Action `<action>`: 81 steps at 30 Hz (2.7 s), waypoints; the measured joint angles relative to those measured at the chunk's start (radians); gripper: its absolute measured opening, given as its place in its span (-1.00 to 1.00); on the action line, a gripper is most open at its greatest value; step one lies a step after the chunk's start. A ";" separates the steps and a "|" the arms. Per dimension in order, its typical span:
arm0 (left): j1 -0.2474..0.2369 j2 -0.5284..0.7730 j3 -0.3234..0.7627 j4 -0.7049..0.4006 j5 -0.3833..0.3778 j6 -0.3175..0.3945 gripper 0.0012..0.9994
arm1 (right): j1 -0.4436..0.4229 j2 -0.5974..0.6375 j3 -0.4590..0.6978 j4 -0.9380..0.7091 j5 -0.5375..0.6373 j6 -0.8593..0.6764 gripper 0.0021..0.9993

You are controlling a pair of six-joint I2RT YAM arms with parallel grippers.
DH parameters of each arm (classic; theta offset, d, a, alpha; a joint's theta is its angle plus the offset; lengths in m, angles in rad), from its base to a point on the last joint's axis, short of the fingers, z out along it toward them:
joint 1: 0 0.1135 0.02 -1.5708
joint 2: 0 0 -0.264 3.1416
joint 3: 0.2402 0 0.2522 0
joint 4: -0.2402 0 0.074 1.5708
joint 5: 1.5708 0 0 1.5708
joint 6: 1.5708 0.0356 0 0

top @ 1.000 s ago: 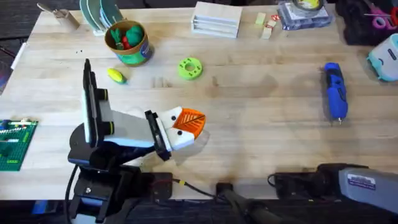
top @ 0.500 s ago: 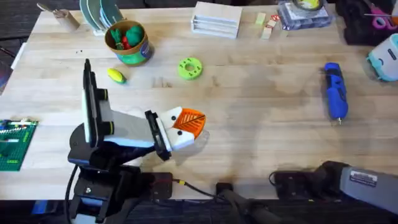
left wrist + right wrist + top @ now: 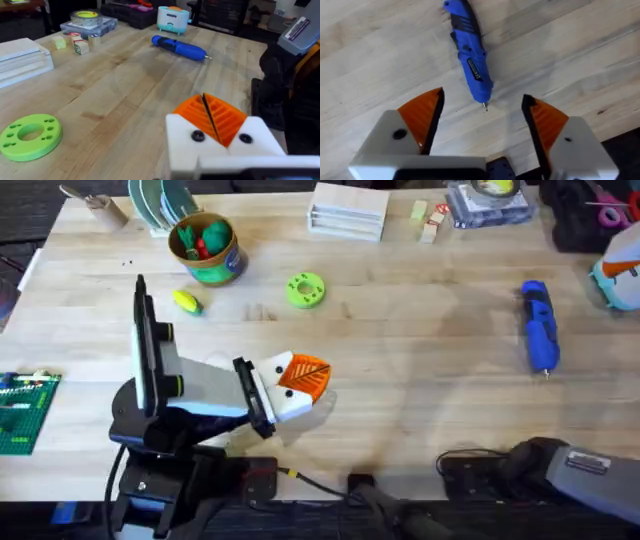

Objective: Pick up the gripper from the table and insert it into the empty holder that is missing its gripper. Then pick up a screw, insert it into the mounting hole, and use the screwdriver to tighten it. Finally, clean up the table by picking up the vegetable and placing it into the bucket.

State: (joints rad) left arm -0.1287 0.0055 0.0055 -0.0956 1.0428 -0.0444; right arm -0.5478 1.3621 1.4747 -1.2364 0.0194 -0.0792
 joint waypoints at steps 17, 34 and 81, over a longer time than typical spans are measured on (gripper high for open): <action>0.000 0.000 0.000 0.000 0.000 0.000 -0.99 | -0.156 0.006 -0.100 0.157 -0.110 -0.057 0.99; 0.000 0.000 0.000 0.000 0.000 0.000 -1.00 | -0.153 0.104 -0.103 0.108 -0.125 -0.348 0.99; 0.000 0.000 0.000 0.000 0.000 0.000 -1.00 | -0.041 0.412 -0.104 0.285 -0.216 -0.558 0.99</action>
State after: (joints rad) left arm -0.1287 0.0055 0.0055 -0.0956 1.0431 -0.0448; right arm -0.5886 1.7740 1.3705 -0.9514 -0.1967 -0.6373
